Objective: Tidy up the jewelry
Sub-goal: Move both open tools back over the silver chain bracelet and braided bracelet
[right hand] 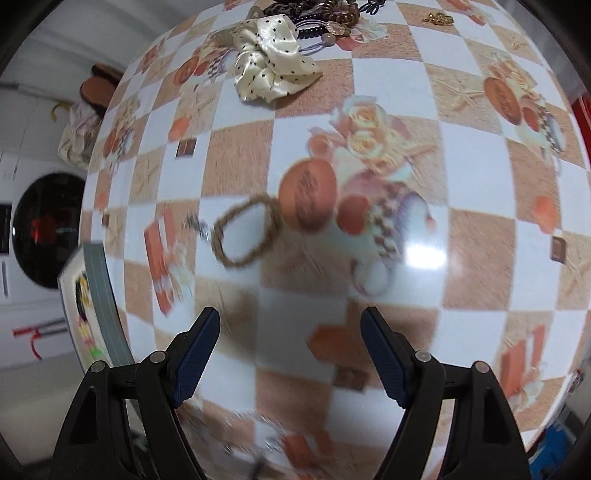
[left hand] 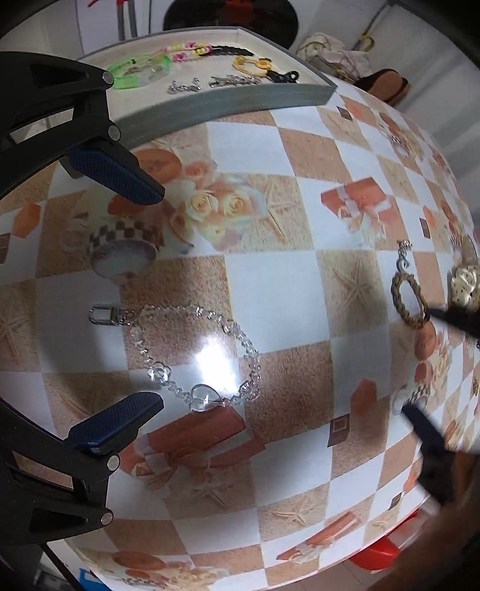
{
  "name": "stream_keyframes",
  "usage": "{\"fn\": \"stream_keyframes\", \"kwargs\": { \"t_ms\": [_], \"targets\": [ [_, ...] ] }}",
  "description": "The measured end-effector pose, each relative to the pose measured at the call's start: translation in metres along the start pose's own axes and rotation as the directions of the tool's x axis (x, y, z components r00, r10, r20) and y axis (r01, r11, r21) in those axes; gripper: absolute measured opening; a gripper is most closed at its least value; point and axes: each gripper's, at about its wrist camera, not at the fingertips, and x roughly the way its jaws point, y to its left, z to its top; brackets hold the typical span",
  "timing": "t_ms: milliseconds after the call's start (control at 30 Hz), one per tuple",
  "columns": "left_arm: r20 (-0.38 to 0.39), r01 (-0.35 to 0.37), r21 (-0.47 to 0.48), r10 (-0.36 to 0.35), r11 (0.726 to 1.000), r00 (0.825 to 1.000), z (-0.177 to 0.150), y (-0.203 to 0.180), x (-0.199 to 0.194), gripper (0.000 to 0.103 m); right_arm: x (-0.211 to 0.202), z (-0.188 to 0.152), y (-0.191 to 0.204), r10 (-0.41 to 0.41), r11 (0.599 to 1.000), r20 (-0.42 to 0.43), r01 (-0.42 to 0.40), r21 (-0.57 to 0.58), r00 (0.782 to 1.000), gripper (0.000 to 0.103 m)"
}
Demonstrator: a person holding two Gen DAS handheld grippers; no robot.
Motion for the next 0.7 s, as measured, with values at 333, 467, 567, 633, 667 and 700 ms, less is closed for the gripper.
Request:
{"fn": "stream_keyframes", "kwargs": {
  "t_ms": [333,467,567,633,667,700],
  "targets": [
    [0.018,-0.005,-0.041,0.006,0.999,1.0,0.002,0.008,0.01,0.103,0.025,0.037,0.021,-0.04,0.994,0.017,0.038,0.104,0.999,0.083],
    [0.022,-0.008,-0.048,0.009,0.999,1.0,0.002,0.008,0.011,0.103,0.03,0.045,0.038,-0.128,0.991,0.047,0.126,0.035,0.991,0.081],
    [0.016,-0.003,-0.06,0.004,0.998,1.0,0.002,0.009,0.011,0.103,0.035,0.044,0.055,-0.235,0.968,0.072,0.24,-0.068,0.969,0.065],
    [0.012,0.003,-0.07,-0.002,0.998,1.0,0.001,0.008,0.011,0.103,0.036,0.04,0.062,-0.278,0.948,0.097,0.289,-0.136,0.956,0.05],
    [0.011,0.005,-0.073,-0.004,0.997,1.0,0.001,0.009,0.011,0.103,0.036,0.037,0.064,-0.303,0.934,0.11,0.318,-0.163,0.947,0.042],
    [0.012,0.006,-0.074,-0.005,0.997,1.0,0.001,0.009,0.011,0.103,0.035,0.034,0.063,-0.303,0.929,0.119,0.321,-0.186,0.946,0.04]
  ]
}}
